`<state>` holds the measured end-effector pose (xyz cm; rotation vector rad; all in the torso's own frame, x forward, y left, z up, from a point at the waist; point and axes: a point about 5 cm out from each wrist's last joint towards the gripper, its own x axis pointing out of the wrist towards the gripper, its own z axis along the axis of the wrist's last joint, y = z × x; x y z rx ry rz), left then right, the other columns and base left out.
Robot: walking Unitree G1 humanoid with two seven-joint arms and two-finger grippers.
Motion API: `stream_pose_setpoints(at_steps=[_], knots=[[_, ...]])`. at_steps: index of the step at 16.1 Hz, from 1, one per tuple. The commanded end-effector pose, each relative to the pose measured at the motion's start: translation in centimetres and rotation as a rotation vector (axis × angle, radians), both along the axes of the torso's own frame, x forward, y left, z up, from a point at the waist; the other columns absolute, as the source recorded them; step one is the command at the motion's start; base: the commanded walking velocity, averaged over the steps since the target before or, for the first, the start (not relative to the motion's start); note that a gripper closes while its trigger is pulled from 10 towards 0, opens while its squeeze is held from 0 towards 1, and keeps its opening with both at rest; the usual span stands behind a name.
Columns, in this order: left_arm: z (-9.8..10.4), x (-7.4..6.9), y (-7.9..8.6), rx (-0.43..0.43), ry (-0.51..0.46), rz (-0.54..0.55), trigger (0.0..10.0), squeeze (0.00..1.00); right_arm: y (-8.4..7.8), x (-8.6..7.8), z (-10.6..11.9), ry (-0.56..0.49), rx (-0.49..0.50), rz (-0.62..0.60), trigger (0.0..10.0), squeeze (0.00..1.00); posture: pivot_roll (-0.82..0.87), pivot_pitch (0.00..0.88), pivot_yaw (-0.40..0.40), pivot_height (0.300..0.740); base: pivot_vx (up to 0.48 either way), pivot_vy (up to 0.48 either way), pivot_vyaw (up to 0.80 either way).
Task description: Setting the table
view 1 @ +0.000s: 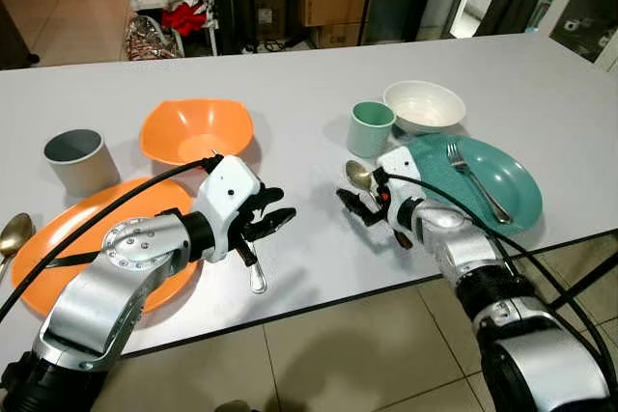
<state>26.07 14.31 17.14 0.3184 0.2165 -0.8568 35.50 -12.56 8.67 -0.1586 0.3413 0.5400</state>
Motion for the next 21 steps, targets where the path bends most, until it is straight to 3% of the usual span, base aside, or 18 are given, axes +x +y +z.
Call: stream_pose_setpoints(at_steps=[1,4,5,6,21], knots=[[0.2,0.0,-0.2,0.009,-0.007,-0.017,10.0,0.0,-0.5,0.3,0.1,0.005,-0.01,-0.023,10.0,0.0,0.06,0.0,-0.037,0.74,0.0,0.0,0.0],[0.3,0.0,-0.2,0.009,-0.005,-0.024,10.0,0.0,0.0,-0.1,-1.0,0.092,0.021,0.008,10.0,0.0,0.06,0.0,-0.038,0.74,0.0,0.0,0.0],[0.3,-0.1,-0.2,0.007,-0.004,-0.028,10.0,0.0,0.1,-0.4,-1.5,0.116,0.013,0.015,4.2,0.0,0.06,0.0,-0.039,0.74,0.0,0.0,0.0],[0.3,-0.1,-0.2,0.007,-0.003,-0.031,10.0,0.0,0.0,-0.5,-1.9,0.134,0.001,0.007,0.0,0.0,0.06,0.0,-0.039,0.74,0.0,0.0,0.0],[0.3,0.0,-0.4,0.008,0.001,-0.045,10.0,0.0,-0.7,-0.6,-2.4,0.144,-0.018,-0.034,0.0,0.0,0.06,0.0,-0.037,0.74,0.0,0.0,0.0]])
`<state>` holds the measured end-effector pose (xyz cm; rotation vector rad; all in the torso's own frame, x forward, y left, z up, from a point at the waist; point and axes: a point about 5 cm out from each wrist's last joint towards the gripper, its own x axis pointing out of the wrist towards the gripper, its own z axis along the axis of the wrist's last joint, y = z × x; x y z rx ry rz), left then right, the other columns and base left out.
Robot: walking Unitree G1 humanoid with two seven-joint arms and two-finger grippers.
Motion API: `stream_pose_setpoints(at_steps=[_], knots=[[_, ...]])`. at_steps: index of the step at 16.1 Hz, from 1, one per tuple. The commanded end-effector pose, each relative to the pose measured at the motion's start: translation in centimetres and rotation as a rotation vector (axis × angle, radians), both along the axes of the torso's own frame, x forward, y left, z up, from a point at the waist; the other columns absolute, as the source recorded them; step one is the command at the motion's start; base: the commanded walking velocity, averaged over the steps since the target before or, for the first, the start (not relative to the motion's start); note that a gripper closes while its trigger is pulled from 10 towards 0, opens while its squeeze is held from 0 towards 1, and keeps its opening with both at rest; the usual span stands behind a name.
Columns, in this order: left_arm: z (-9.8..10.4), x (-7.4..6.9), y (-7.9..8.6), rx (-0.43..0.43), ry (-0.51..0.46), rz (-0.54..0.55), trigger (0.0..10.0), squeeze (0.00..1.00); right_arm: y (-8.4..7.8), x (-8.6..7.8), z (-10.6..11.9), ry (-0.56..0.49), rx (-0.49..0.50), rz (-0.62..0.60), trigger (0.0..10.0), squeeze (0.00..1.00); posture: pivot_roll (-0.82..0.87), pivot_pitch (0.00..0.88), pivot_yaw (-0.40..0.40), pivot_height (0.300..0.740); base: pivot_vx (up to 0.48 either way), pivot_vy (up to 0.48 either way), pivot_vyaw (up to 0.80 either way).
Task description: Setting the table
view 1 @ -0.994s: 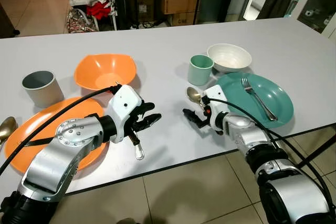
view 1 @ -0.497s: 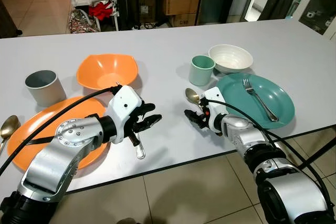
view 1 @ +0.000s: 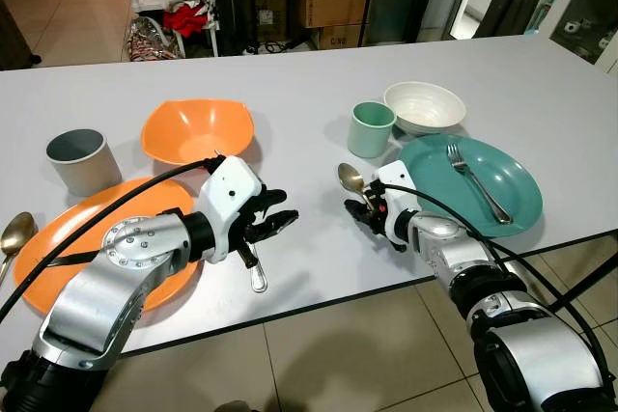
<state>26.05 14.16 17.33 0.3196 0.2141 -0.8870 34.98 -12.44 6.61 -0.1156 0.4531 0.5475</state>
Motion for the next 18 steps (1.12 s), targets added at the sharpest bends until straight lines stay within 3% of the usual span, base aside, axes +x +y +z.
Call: stream_pose_setpoints(at_steps=[1,16,18], knots=[[0.1,0.1,-0.3,0.01,-0.002,-0.016,10.0,0.0,-0.9,0.0,-0.4,0.028,-0.032,-0.033,0.0,0.0,0.06,0.0,-0.037,0.74,0.0,0.0,0.0],[-0.3,0.0,-0.5,0.01,0.0,-0.037,10.0,0.0,-0.9,0.0,0.0,0.004,-0.002,-0.043,0.0,0.0,0.05,0.0,-0.039,0.74,0.0,0.0,0.0],[-0.4,-0.1,-0.4,0.018,0.0,-0.037,10.0,0.0,-0.7,0.4,1.0,-0.036,0.013,-0.039,0.0,0.0,0.04,0.0,-0.042,0.74,0.0,0.0,0.0]])
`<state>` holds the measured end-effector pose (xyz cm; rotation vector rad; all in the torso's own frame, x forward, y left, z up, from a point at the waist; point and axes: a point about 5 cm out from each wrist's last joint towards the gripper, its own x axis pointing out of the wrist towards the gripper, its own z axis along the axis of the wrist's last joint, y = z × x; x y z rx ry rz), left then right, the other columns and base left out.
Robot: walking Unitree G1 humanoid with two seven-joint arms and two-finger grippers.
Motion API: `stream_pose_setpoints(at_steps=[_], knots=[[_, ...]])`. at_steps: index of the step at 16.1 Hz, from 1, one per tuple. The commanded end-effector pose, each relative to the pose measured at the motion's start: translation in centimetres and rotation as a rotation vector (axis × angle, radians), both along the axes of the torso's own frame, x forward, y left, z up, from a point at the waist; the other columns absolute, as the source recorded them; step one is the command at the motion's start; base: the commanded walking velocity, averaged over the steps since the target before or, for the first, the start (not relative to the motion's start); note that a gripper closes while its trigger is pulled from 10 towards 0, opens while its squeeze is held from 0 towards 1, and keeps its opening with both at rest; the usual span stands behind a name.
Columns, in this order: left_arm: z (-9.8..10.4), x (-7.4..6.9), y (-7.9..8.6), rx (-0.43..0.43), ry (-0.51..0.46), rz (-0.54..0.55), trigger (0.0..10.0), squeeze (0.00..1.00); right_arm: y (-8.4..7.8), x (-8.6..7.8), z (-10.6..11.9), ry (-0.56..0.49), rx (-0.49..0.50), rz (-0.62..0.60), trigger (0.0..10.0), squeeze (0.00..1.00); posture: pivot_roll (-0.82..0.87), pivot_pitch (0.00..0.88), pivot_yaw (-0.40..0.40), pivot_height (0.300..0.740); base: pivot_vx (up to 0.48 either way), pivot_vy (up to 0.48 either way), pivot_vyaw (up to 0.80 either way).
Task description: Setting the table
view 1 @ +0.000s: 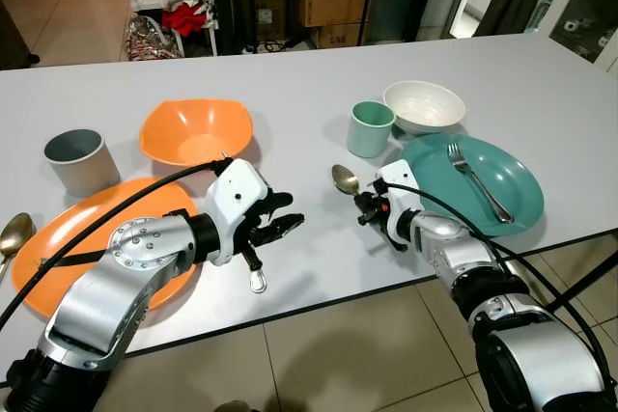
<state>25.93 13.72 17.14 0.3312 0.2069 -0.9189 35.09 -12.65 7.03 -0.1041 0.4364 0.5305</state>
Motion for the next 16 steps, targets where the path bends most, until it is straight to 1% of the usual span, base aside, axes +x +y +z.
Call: stream_pose_setpoints(at_steps=[1,2,3,4,5,7,8,9,10,11,12,13,14,15,16], knots=[[-0.4,0.0,0.3,0.02,0.003,-0.003,10.0,0.0,-0.4,0.7,1.7,-0.065,0.025,-0.028,0.0,0.0,0.04,0.0,-0.044,0.74,0.0,0.0,0.0],[-0.4,-0.1,0.3,0.021,0.002,-0.003,10.0,0.0,-0.4,0.8,2.1,-0.081,0.031,-0.031,0.0,0.0,0.04,0.0,-0.044,0.74,0.0,0.0,0.0],[-0.4,-0.1,0.4,0.004,0.008,-0.003,10.0,0.0,-0.6,1.0,4.0,-0.148,0.05,-0.049,0.0,0.0,0.04,0.0,-0.045,0.74,0.0,0.0,0.0],[-0.5,-0.1,0.3,-0.002,0.014,-0.011,10.0,0.56,-0.8,0.8,4.9,-0.18,0.063,-0.061,0.0,0.0,0.03,0.0,-0.043,0.74,0.0,0.0,0.0],[-0.7,-0.2,0.1,-0.017,0.027,-0.02,10.0,1.0,-1.3,0.3,6.3,-0.223,0.068,-0.089,0.0,0.0,0.03,0.0,-0.043,0.74,0.0,0.0,0.0],[-0.8,-0.3,-0.3,-0.041,0.032,-0.024,10.0,1.0,-1.8,-0.4,7.4,-0.251,0.069,-0.111,0.0,0.0,0.01,0.0,-0.038,0.74,0.0,0.0,0.0],[-0.8,-0.4,-0.6,-0.05,0.034,-0.035,10.0,1.0,-2.4,-0.9,8.0,-0.258,0.045,-0.13,0.0,0.0,0.0,0.0,-0.04,0.74,0.0,0.0,0.0],[-0.8,-0.4,-0.6,-0.05,0.034,-0.035,10.0,1.0,-2.4,-0.9,8.0,-0.258,0.045,-0.13,0.0,0.0,0.0,0.0,-0.04,0.74,0.0,0.0,0.0],[-0.7,-0.3,-1.0,-0.073,0.035,-0.046,10.0,1.0,-3.9,-1.7,8.5,-0.244,0.013,-0.2,0.0,0.0,-0.01,0.0,-0.041,0.74,0.0,0.0,0.0],[-0.6,-0.3,-1.2,-0.088,0.036,-0.051,10.0,1.0,-4.7,-2.0,8.6,-0.234,0.002,-0.231,0.0,0.0,-0.01,0.0,-0.041,0.74,0.0,0.0,0.0],[-0.5,-0.2,-1.7,-0.102,0.03,-0.06,10.0,1.0,-6.4,-2.8,8.6,-0.205,-0.03,-0.268,0.0,0.0,-0.03,0.0,-0.034,0.74,0.0,0.0,0.0],[-0.5,-0.1,-2.0,-0.1,0.021,-0.065,10.0,1.0,-7.7,-3.2,8.5,-0.19,-0.052,-0.275,0.0,0.0,-0.04,0.0,-0.031,0.74,0.0,0.0,0.0],[-0.4,0.0,-2.2,-0.101,0.016,-0.07,10.0,0.83,-8.4,-3.4,8.4,-0.181,-0.054,-0.269,0.0,0.0,-0.04,0.0,-0.031,0.74,0.0,0.0,0.0],[-0.3,0.0,-2.4,-0.104,0.011,-0.075,10.0,0.0,-9.2,-3.3,8.4,-0.174,-0.062,-0.263,0.0,0.0,-0.04,0.0,-0.029,0.74,0.0,0.0,0.0],[-0.3,0.1,-2.5,-0.105,0.007,-0.078,10.0,0.0,-9.6,-3.4,8.5,-0.157,-0.061,-0.264,0.0,0.0,-0.04,0.0,-0.029,0.74,0.0,0.0,0.0]])
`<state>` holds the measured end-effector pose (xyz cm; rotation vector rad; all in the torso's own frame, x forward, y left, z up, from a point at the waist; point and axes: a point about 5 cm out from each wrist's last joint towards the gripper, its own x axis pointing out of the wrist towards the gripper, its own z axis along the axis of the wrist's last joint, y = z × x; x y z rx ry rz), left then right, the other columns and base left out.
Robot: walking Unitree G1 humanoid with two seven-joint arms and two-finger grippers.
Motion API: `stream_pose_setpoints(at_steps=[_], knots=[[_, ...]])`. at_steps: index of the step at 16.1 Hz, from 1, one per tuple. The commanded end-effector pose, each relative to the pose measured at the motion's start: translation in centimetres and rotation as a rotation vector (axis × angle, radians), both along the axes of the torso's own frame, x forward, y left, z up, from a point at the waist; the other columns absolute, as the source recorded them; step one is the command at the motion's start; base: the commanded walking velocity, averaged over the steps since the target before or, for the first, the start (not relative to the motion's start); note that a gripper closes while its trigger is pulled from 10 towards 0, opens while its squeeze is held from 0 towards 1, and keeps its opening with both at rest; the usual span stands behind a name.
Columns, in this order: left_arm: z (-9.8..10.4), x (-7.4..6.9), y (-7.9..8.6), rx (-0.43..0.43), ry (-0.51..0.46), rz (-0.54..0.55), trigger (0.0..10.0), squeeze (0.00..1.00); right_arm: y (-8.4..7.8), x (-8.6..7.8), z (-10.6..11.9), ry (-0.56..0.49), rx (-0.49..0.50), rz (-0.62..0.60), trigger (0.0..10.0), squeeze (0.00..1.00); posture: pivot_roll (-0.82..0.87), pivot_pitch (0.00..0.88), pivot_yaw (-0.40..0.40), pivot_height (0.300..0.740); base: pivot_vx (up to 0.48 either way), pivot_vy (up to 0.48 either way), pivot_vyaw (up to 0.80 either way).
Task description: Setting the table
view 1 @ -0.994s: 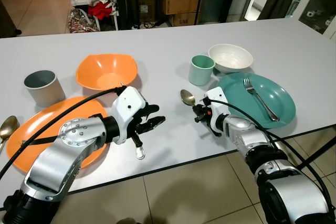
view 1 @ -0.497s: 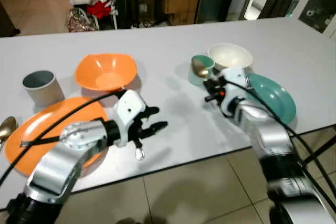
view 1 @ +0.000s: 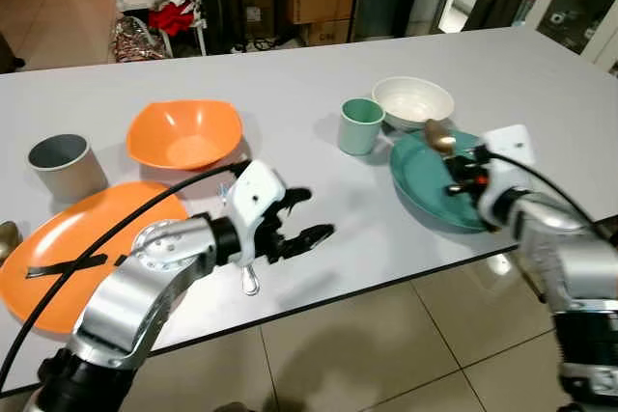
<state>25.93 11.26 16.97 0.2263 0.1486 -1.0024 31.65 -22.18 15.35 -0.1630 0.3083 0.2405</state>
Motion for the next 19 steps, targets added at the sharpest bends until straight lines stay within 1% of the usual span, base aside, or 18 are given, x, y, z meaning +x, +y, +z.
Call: stream_pose_setpoints(at_steps=[1,2,4,7,9,11,12,13,14,15,16,17,18,19], knots=[[0.0,0.1,-0.2,0.014,-0.006,-0.006,10.0,0.0,-0.3,0.1,0.1,0.016,0.032,0.008,0.0,0.0,-0.04,0.0,-0.026,0.74,0.0,0.0,0.0],[0.0,0.2,-0.2,0.016,-0.007,-0.009,10.0,0.0,-0.5,0.4,-0.1,0.03,0.046,0.022,0.0,0.0,-0.04,0.0,-0.019,0.74,0.0,0.0,0.0],[0.0,0.2,-0.3,0.024,-0.005,-0.022,10.0,0.0,-1.3,0.8,-0.6,0.065,0.052,0.012,0.0,0.0,-0.04,0.0,-0.013,0.74,0.0,0.0,0.0],[0.0,0.3,-0.3,0.031,-0.005,-0.031,10.0,0.0,-2.2,1.5,-1.4,0.111,0.03,0.012,0.0,0.0,-0.03,0.0,-0.004,0.74,0.0,0.0,0.0],[0.1,0.2,-0.3,0.034,-0.006,-0.039,10.0,0.0,-3.2,2.1,-1.7,0.124,0.02,-0.016,0.0,0.0,-0.03,0.0,-0.002,0.74,0.0,0.0,0.0],[0.4,0.2,-0.4,0.022,-0.024,-0.04,10.0,0.0,-3.7,2.3,-1.7,0.127,0.011,-0.023,0.0,0.0,-0.03,0.0,-0.004,0.74,0.0,0.0,0.0],[0.3,0.4,-0.3,0.023,-0.038,0.009,10.0,0.0,-3.5,2.3,-1.2,0.096,0.013,-0.002,0.0,0.0,-0.03,0.0,-0.005,0.74,0.0,0.0,0.0],[0.0,0.7,0.0,0.027,-0.049,0.066,10.0,0.0,-3.1,2.1,-0.9,0.074,0.01,0.014,9.5,0.0,-0.02,0.0,-0.012,0.74,0.0,0.0,0.0],[-0.3,1.0,0.3,0.028,-0.064,0.112,10.0,0.0,-2.8,2.0,-0.9,0.05,-0.004,0.027,10.0,0.0,-0.02,0.0,-0.012,0.74,0.0,0.0,0.0],[-0.5,1.4,0.7,-0.004,-0.08,0.218,10.0,0.0,-2.6,1.8,-0.7,0.013,-0.021,0.003,10.0,0.0,-0.02,0.0,-0.018,0.74,0.0,0.0,0.0],[-0.5,1.7,1.1,-0.016,-0.107,0.297,10.0,0.0,-2.1,1.4,0.3,-0.08,-0.029,-0.023,10.0,0.0,-0.03,0.0,-0.022,0.74,0.0,0.0,0.0],[-0.5,1.7,1.3,-0.035,-0.101,0.339,10.0,0.0,-1.8,1.0,0.7,-0.113,-0.036,-0.038,10.0,0.0,-0.02,0.0,-0.027,0.74,0.0,0.0,0.0],[-0.3,1.7,1.6,-0.06,-0.113,0.409,10.0,0.0,-0.7,-0.2,1.8,-0.194,-0.039,-0.041,10.0,0.0,-0.02,0.0,-0.028,0.74,0.0,0.0,0.0],[-0.3,1.7,1.6,-0.072,-0.114,0.438,10.0,0.0,-0.1,-0.9,2.2,-0.227,-0.026,-0.041,10.0,0.0,-0.03,0.0,-0.029,0.74,0.0,-0.337,0.0]])
